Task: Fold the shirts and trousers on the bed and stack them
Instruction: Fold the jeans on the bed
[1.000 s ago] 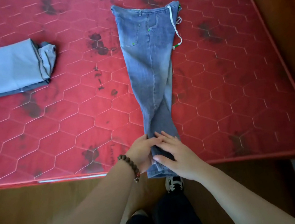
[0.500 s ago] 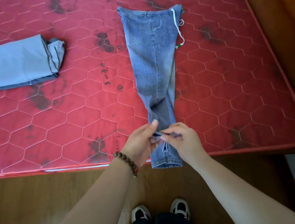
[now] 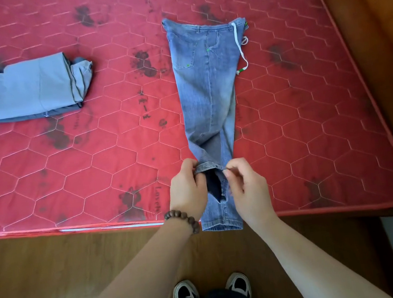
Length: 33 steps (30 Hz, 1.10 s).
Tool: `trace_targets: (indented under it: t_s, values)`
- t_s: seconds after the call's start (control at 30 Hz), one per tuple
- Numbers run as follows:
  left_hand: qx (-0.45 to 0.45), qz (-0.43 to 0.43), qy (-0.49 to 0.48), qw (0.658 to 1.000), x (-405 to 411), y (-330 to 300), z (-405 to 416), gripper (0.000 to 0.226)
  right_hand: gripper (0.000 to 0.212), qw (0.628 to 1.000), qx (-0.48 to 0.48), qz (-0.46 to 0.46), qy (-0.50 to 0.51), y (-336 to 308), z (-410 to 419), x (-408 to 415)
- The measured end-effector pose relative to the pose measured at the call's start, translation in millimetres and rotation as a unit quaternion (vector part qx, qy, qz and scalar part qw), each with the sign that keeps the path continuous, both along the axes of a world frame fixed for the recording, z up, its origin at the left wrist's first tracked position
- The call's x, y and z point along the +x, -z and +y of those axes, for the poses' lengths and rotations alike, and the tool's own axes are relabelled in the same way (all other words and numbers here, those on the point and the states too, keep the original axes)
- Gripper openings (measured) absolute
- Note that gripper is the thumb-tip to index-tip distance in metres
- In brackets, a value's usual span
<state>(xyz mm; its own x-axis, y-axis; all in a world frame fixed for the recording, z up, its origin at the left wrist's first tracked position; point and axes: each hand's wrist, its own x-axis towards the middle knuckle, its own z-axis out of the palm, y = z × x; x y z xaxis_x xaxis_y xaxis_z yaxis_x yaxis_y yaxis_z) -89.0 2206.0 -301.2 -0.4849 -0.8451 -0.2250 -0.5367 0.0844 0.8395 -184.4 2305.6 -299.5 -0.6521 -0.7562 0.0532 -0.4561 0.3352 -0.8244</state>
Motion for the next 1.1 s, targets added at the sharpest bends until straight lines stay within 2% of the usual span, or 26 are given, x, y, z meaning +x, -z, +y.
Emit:
trace_targets:
  t_s: [0.03,0.1,0.13,0.2,0.27,0.37,0.43,0.5,0.53,0.57,0.6,0.63,0.67,0.7,0.73,0.8,0.87,0.9,0.97,1.0,1.1]
  values:
    - [-0.003,0.004,-0.011,1.000,-1,-3,2,0.019,0.005,0.998,0.012,0.053,-0.026,0,1,1]
    - [0.020,0.040,-0.005,0.999,-2,-10,8,0.022,0.008,0.993,0.055,0.087,-0.062,4,0,1]
    - [0.028,0.054,0.008,0.998,-3,-12,10,0.022,0.014,0.991,0.075,0.085,-0.066,7,0,1]
    - [0.008,0.050,0.027,0.998,-3,-12,14,0.019,0.011,0.994,0.088,0.052,-0.038,9,-2,-2]
    - [-0.044,0.007,0.037,0.998,-1,-10,13,0.012,0.006,0.998,0.069,0.012,0.006,5,-2,-8]
    - [-0.089,-0.112,0.077,0.987,-1,-14,9,0.010,0.020,0.999,0.025,0.013,0.041,-9,-1,-21]
    - [-0.094,-0.119,0.057,0.987,-1,-24,5,0.010,0.030,0.996,0.008,0.088,0.024,-22,4,-28]
    - [-0.172,-0.032,0.016,0.985,1,-34,6,0.014,0.038,0.980,-0.008,0.198,0.027,-31,13,-34]
    - [-0.216,-0.003,0.011,0.976,4,-34,5,0.023,0.041,0.969,-0.013,0.244,0.031,-33,19,-35]
    - [-0.238,-0.011,0.024,0.971,6,-31,6,0.036,0.043,0.961,0.004,0.274,0.024,-30,25,-35]
    - [-0.219,-0.059,0.057,0.972,5,-25,6,0.046,0.047,0.955,0.059,0.291,-0.003,-22,32,-33]
    - [-0.168,-0.152,0.115,0.967,4,-16,6,0.053,0.052,0.944,0.163,0.283,-0.051,-16,37,-28]
    - [-0.111,-0.241,0.177,0.948,3,-7,9,0.056,0.056,0.924,0.270,0.255,-0.091,-6,42,-23]
    - [-0.070,-0.284,0.211,0.933,3,3,13,0.060,0.058,0.906,0.341,0.228,-0.105,6,48,-20]
    - [-0.056,-0.288,0.220,0.930,4,8,18,0.063,0.059,0.901,0.366,0.211,-0.100,11,51,-18]
    - [-0.155,-0.188,0.182,0.953,8,16,25,0.065,0.062,0.919,0.306,0.238,-0.066,13,52,-18]
    - [-0.218,-0.154,0.203,0.942,15,25,28,0.066,0.062,0.915,0.265,0.300,-0.052,20,55,-18]
    - [-0.204,-0.179,0.244,0.931,19,32,29,0.068,0.063,0.902,0.303,0.291,-0.094,22,58,-17]
    - [-0.100,-0.248,0.306,0.914,27,44,35,0.067,0.067,0.888,0.377,0.201,-0.170,30,66,-10]
    - [-0.073,-0.249,0.314,0.913,30,48,38,0.066,0.069,0.887,0.389,0.169,-0.184,35,69,-7]
    - [-0.080,-0.192,0.302,0.931,35,54,47,0.063,0.072,0.911,0.332,0.165,-0.182,44,73,-4]
